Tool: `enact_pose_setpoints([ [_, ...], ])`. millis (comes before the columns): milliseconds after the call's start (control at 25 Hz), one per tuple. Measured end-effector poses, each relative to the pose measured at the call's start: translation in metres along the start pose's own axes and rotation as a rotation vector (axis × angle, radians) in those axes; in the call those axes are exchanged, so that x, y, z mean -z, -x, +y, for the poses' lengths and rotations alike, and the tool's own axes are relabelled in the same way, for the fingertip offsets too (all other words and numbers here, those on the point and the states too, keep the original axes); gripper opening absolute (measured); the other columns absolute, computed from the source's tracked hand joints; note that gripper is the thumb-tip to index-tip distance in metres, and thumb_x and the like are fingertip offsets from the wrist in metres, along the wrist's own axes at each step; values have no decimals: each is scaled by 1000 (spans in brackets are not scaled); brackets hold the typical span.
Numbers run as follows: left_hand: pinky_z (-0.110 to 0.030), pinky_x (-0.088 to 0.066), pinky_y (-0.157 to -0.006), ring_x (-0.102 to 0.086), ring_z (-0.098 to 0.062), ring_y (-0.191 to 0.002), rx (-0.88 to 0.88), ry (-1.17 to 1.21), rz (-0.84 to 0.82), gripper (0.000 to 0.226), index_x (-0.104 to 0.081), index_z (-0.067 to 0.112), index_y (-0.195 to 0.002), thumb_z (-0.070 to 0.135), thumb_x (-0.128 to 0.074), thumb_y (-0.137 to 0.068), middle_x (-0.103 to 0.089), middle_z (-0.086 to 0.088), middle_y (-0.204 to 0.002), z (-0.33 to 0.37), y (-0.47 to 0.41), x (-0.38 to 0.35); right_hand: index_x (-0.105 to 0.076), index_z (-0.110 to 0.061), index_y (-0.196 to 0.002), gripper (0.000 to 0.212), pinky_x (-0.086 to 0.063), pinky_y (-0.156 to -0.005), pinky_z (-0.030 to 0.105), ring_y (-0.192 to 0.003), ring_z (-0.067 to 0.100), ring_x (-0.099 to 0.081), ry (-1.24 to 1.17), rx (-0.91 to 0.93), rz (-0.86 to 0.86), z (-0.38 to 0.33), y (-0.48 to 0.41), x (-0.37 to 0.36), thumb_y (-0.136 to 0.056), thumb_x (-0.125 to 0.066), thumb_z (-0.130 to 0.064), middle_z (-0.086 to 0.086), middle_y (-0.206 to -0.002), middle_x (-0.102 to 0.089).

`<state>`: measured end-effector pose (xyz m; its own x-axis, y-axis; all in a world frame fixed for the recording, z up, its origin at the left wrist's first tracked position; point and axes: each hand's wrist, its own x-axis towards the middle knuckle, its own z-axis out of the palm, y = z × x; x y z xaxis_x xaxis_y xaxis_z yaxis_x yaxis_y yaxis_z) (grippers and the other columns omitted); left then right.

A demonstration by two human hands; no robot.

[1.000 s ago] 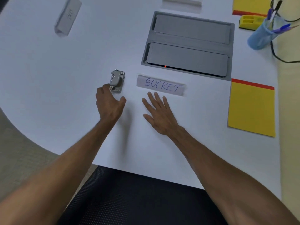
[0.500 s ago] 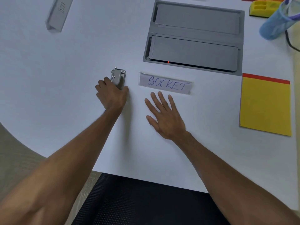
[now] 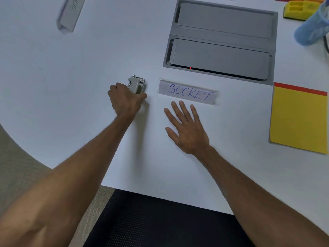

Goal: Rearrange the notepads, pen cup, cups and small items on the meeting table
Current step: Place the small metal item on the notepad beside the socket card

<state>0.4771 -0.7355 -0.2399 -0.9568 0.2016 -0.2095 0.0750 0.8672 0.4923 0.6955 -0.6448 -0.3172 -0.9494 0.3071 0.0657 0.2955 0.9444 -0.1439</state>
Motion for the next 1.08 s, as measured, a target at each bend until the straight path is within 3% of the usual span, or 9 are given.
enact_pose_setpoints([
  [200,-25,-35,-75,-45,-22,-107,-151,38,6,58,-57,7,-109,37,-73,-63,-50,-5,-110,-12,37,22,-21,-27,-161,61,-7,-126,51,-158,22,-5,-79,-10,-77,-2,-1,21,-106,-28,-52,1,-170,-13],
  [320,-19,-31,-75,-45,-20,-104,-294,68,-7,56,-57,7,-110,32,-76,-63,-44,2,-104,-12,63,36,-21,-26,-160,66,-1,-127,48,-158,22,-5,-328,-85,-206,-1,-7,46,-103,-48,-40,1,-170,-14],
  [400,-16,-30,-74,-46,-19,-100,-389,86,-59,55,-58,7,-109,29,-78,-63,-46,2,-103,-11,80,44,-22,-27,-160,75,-18,-125,42,-153,21,-26,-691,-291,-264,-6,-11,70,-96,-61,-27,2,-165,-30],
  [480,-17,-33,-76,-49,-19,-97,-482,92,-120,52,-59,7,-107,26,-80,-62,-51,-1,-102,-7,97,49,-35,-28,-155,72,-46,-108,36,-126,20,-58,-1064,-515,-184,-9,-8,97,-91,-69,-28,0,-144,-54],
  [560,-18,-34,-77,-49,-20,-95,-586,83,-160,50,-60,7,-105,23,-80,-63,-53,-3,-101,0,111,50,-52,-21,-141,60,-58,-91,39,-102,26,-71,-1405,-634,-111,-8,-1,122,-87,-72,-36,2,-118,-67],
  [640,-21,-36,-76,-49,-21,-94,-710,53,-187,48,-60,5,-104,23,-80,-63,-54,-6,-100,13,126,47,-59,-14,-131,52,-62,-84,44,-92,32,-75,-1612,-661,-91,-1,11,141,-87,-74,-37,8,-104,-73],
  [920,-31,-49,-72,-47,-19,-94,-1061,-58,-371,57,-60,5,-111,34,-82,-66,-55,-8,-104,80,159,12,-61,-11,-121,45,-62,-70,41,-75,34,-74,-1620,-828,64,50,62,170,-82,-83,-22,18,-97,-77],
  [1080,-37,-52,-88,-47,-23,-110,-1099,-75,-481,72,-55,4,-131,37,-81,-72,-54,-10,-122,122,180,-24,-64,-12,-116,39,-62,-66,38,-67,31,-73,-1622,-984,232,95,94,174,-82,-83,-19,15,-88,-78],
])
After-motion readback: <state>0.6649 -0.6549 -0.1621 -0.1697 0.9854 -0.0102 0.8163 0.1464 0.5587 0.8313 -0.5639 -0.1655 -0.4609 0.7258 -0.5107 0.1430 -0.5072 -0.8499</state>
